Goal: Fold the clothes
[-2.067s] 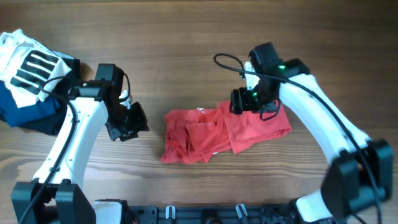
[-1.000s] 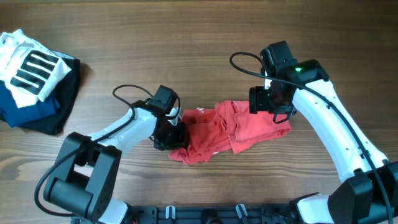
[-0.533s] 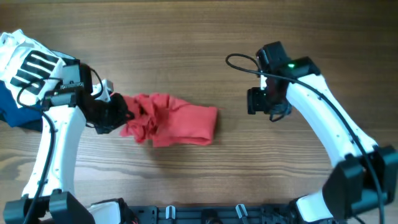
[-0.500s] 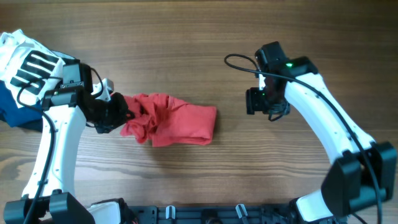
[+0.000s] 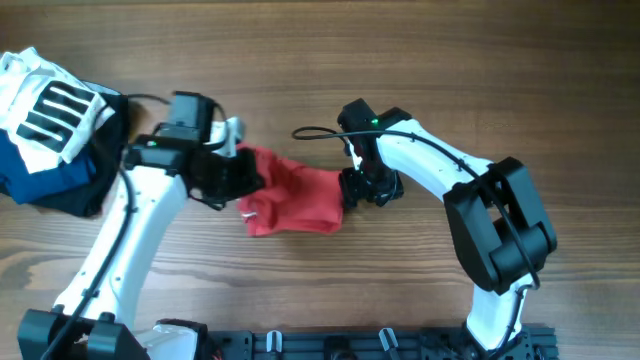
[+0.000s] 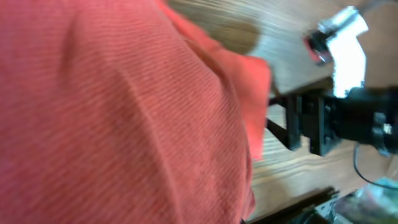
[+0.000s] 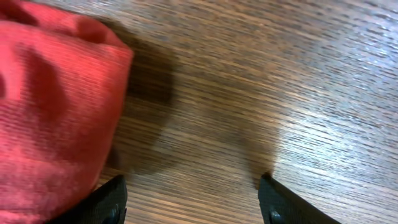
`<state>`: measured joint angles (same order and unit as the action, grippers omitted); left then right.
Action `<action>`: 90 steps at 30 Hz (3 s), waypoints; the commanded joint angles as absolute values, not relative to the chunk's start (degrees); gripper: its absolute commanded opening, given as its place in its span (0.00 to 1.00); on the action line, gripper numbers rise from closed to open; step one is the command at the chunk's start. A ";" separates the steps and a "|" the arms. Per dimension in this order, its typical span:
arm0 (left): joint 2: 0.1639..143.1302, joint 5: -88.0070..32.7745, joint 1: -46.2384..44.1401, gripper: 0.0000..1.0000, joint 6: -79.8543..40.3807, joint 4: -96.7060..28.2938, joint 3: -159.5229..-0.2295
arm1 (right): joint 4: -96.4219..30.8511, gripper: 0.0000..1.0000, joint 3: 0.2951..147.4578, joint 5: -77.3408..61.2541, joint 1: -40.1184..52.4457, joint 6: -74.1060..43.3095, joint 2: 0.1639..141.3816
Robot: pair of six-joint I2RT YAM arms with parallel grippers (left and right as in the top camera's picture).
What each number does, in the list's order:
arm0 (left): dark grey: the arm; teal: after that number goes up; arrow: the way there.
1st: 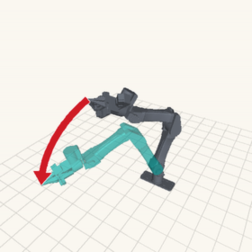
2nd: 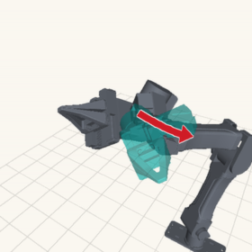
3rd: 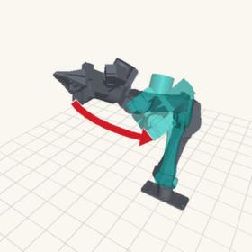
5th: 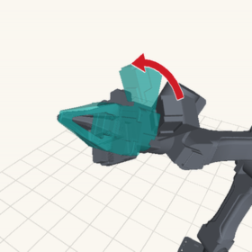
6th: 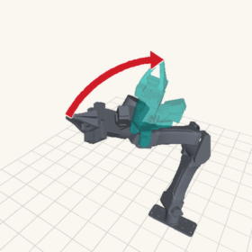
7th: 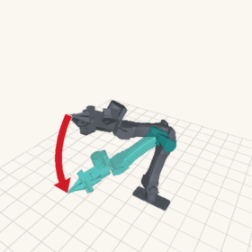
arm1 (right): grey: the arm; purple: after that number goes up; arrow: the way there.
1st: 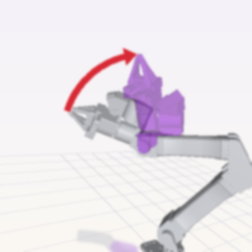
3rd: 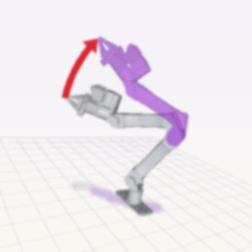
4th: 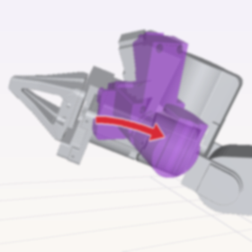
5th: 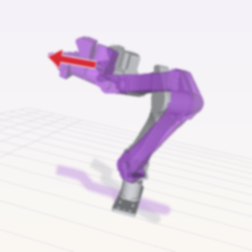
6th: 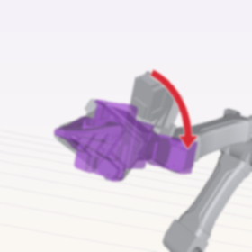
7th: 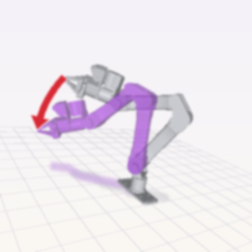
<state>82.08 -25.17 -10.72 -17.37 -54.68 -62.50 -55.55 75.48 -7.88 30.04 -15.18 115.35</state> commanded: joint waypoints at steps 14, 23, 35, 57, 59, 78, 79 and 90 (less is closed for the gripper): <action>90.56 -13.78 -33.21 0.41 -17.96 -49.98 -66.67 | -56.03 0.67 75.44 -5.74 29.95 -22.70 116.05; 81.14 -1.37 -31.40 0.47 -17.67 -51.55 -74.17 | -56.69 0.70 78.17 -6.24 24.14 -20.73 96.77; 86.41 -4.56 -14.02 0.50 -24.62 -59.61 -70.32 | -52.69 0.69 77.87 -42.85 25.04 -4.93 93.45; 110.10 -7.20 -14.02 0.48 -24.75 -51.79 -69.32 | -47.59 0.51 75.40 -5.21 25.47 -21.56 119.98; 110.80 -6.13 -14.02 0.48 -24.77 -51.90 -69.30 | -47.92 0.52 75.40 -0.47 25.47 -22.81 120.01; 100.97 -7.75 -14.20 0.46 -22.24 -47.27 -76.25 | -54.41 0.58 76.29 17.58 25.47 -24.14 97.01; 100.44 -9.39 -14.41 0.46 -21.30 -44.29 -76.25 | -54.78 0.58 76.29 17.61 25.47 -24.21 95.79; 105.54 -17.17 -22.55 0.49 -19.68 -21.30 -76.25 | -63.24 0.56 75.90 -0.97 25.47 -32.12 92.79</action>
<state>102.19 -14.83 -19.88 -21.08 -24.95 -76.12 -62.54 76.20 2.52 25.43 -26.83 92.68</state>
